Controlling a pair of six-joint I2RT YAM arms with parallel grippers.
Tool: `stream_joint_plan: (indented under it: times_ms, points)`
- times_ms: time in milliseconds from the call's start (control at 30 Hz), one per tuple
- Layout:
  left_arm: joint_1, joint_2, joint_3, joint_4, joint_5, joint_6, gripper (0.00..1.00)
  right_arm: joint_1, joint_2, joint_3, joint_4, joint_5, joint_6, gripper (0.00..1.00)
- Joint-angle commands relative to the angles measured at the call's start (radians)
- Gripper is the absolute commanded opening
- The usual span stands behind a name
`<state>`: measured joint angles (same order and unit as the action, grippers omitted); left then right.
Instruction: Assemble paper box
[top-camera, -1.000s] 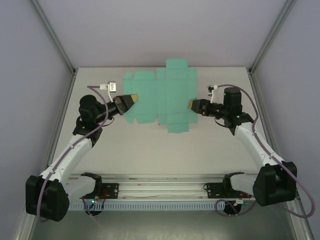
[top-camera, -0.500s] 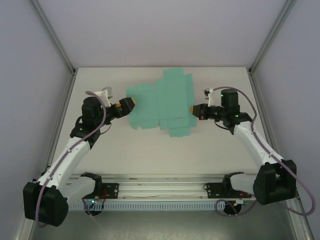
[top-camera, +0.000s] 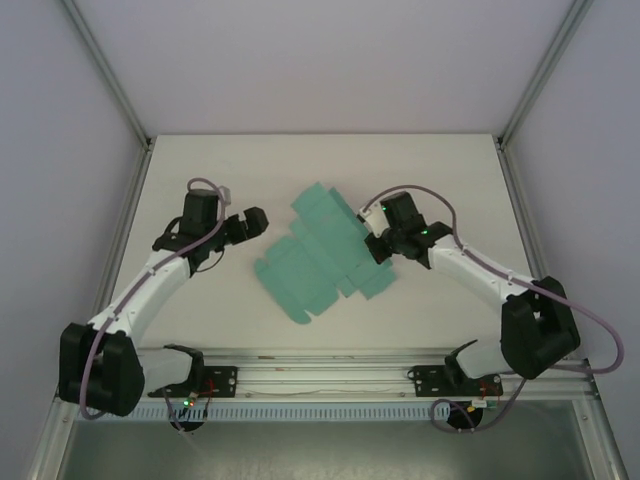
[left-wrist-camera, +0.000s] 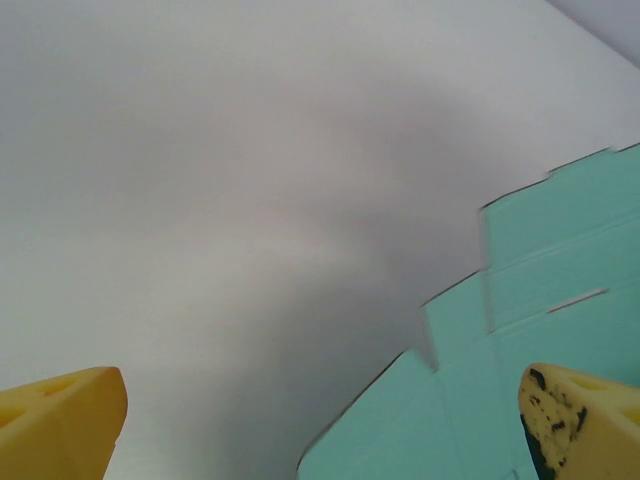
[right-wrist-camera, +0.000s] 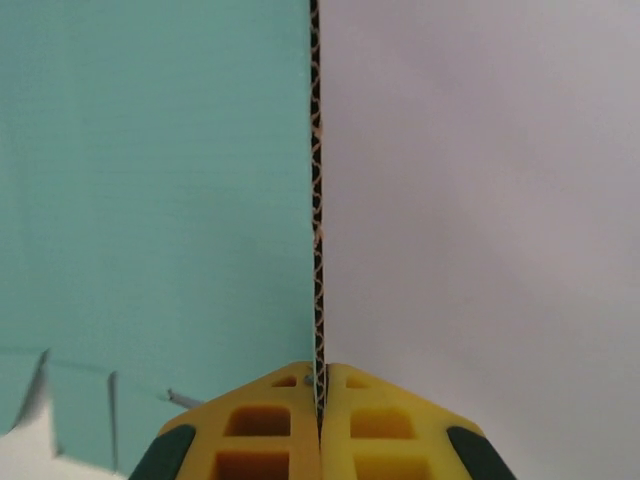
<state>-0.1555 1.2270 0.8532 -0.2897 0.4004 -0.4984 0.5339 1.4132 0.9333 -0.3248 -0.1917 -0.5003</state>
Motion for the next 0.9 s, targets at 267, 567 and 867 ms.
stream_joint_plan:
  times_ms: [267, 567, 867]
  points:
    - [-0.011, 0.221, 0.232, 0.109, 0.272, -0.039, 1.0, 0.22, 0.219, -0.103, 0.705, 0.566, -0.632, 0.04]
    - [-0.088, 0.475, 0.444, 0.025, 0.384, 0.011, 0.9, 0.254, 0.287, -0.07, 0.739, 0.533, -0.613, 0.04]
    - [-0.112, 0.521, 0.4, 0.015, 0.391, -0.015, 0.74, 0.255, 0.257, -0.079, 0.704, 0.55, -0.56, 0.04]
